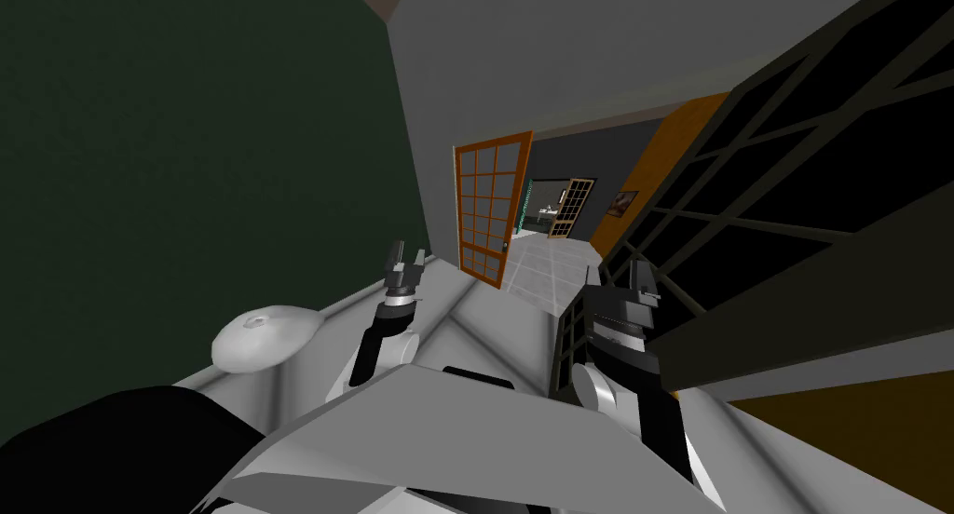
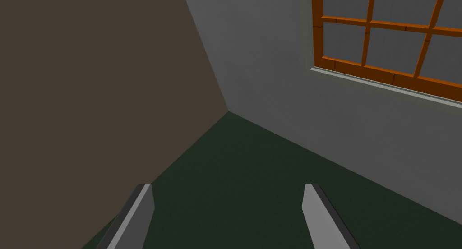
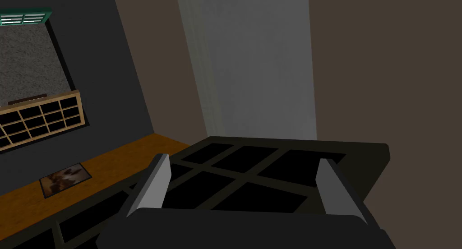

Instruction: Pull the door open

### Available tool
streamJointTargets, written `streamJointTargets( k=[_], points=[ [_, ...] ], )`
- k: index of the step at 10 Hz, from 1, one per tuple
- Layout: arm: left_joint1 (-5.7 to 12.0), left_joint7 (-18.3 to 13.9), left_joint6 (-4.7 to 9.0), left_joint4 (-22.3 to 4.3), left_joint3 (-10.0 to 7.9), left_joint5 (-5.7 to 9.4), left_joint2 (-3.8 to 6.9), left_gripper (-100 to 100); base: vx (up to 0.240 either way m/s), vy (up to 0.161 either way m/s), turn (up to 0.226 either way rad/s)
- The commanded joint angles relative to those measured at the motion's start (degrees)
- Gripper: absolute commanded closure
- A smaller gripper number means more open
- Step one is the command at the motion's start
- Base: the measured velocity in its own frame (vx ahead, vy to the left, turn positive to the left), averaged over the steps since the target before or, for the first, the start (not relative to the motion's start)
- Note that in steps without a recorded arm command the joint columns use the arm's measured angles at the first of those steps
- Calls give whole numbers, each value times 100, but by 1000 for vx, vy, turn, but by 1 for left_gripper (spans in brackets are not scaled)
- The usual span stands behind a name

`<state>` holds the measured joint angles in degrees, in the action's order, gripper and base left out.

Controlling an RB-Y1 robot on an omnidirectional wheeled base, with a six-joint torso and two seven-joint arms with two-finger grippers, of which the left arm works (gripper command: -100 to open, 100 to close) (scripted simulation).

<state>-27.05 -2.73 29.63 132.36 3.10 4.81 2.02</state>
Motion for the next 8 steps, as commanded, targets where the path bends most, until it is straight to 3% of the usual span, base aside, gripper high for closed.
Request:
streamJointTargets(
  k=[1, 8],
  points=[
    [38, 147, 39, -166, -34, -42, 40, -100, 68, -17, -74],
    [196, 751, 197, -845, -173, -212, 160, -100, 109, -16, -56]
  ],
)
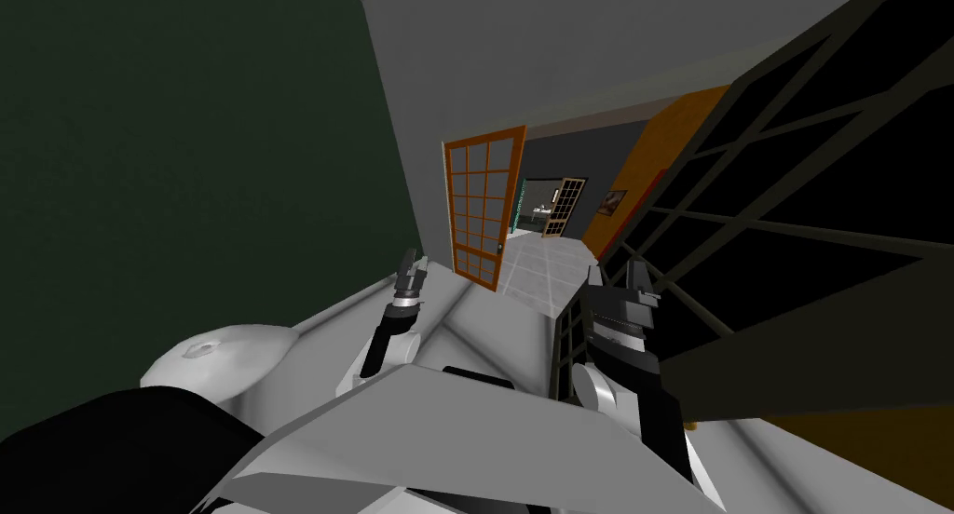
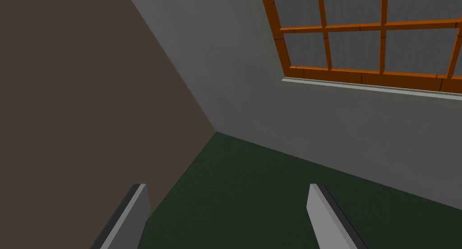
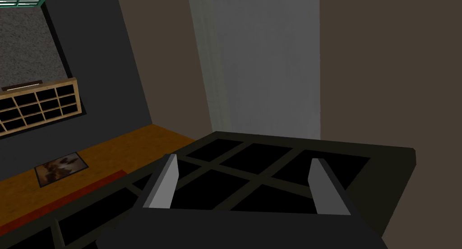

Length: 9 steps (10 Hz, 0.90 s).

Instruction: Pull the door open

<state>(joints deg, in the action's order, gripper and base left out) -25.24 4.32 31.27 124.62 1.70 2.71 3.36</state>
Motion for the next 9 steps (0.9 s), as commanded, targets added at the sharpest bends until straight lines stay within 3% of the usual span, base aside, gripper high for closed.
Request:
streamJointTargets(
  k=[1, 9],
  points=[
    [35, 124, 53, -159, -52, -24, 38, -100, 89, -10, -66],
    [239, 905, 258, -1039, -232, -245, 139, -100, 103, -15, -61]
  ],
)
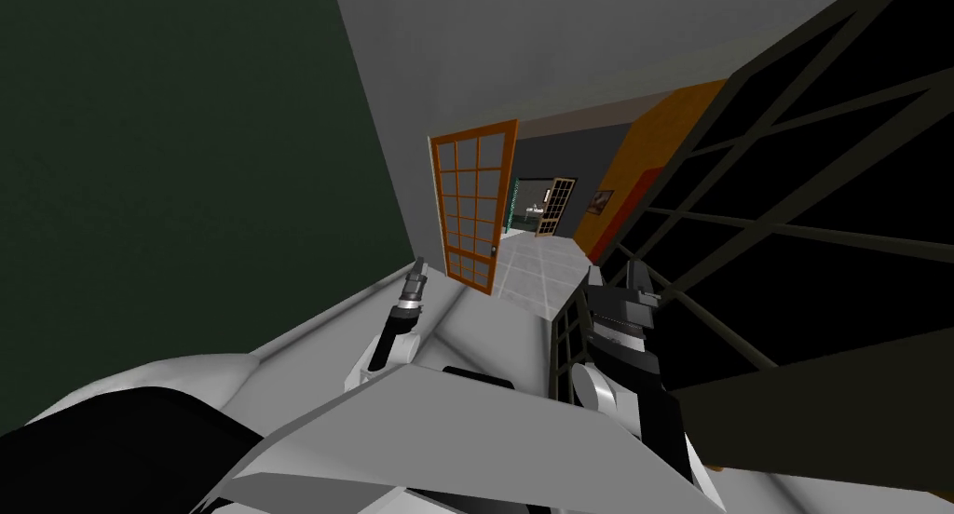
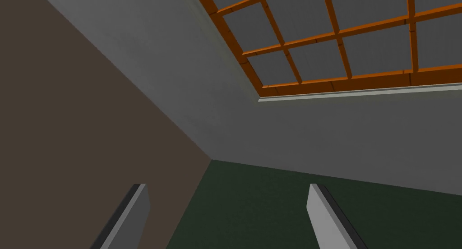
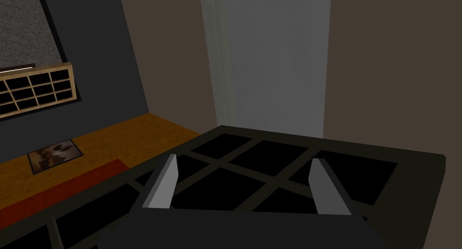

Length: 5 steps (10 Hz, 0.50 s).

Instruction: Pull the door open

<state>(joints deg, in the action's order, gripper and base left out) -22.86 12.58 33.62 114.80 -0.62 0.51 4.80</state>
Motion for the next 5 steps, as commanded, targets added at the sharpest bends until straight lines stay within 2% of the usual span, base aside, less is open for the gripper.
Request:
streamJointTargets(
  k=[1, 5],
  points=[
    [25, 173, 47, -163, -21, -51, 6, -100, 94, -8, -75],
    [131, 581, 154, -622, -115, -167, 43, -100, 97, -13, -64]
  ],
)
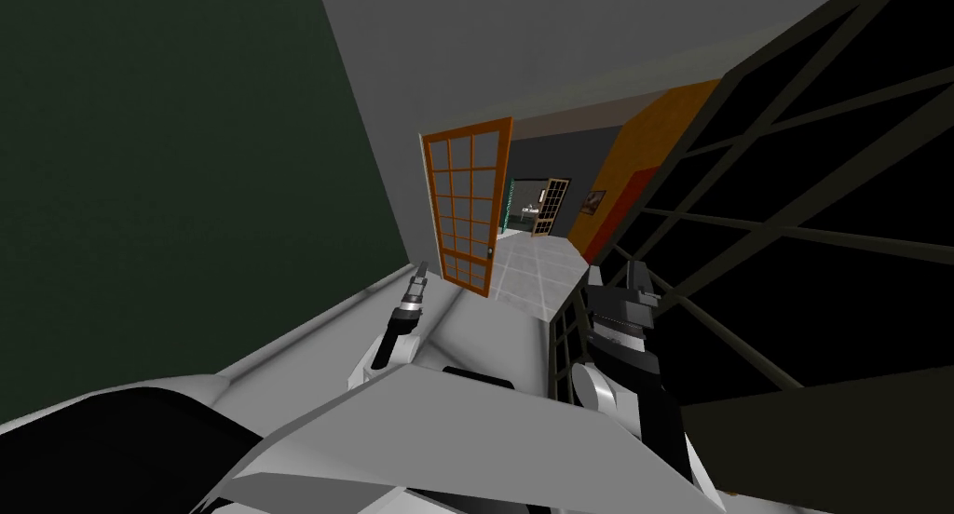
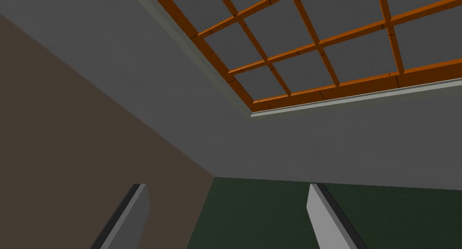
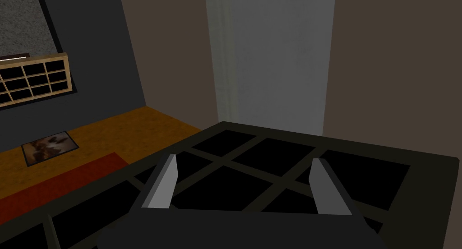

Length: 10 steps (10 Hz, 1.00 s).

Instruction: Pull the door open

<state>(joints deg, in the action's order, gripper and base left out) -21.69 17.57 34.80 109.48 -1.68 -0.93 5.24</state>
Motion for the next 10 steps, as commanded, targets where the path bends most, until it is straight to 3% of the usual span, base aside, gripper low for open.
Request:
streamJointTargets(
  k=[1, 10],
  points=[
    [41, 186, 63, -207, -33, -52, 8, -100, 111, -13, -66],
    [299, 1176, 323, -1322, -262, -332, 73, -100, 103, -13, -72]
  ],
)
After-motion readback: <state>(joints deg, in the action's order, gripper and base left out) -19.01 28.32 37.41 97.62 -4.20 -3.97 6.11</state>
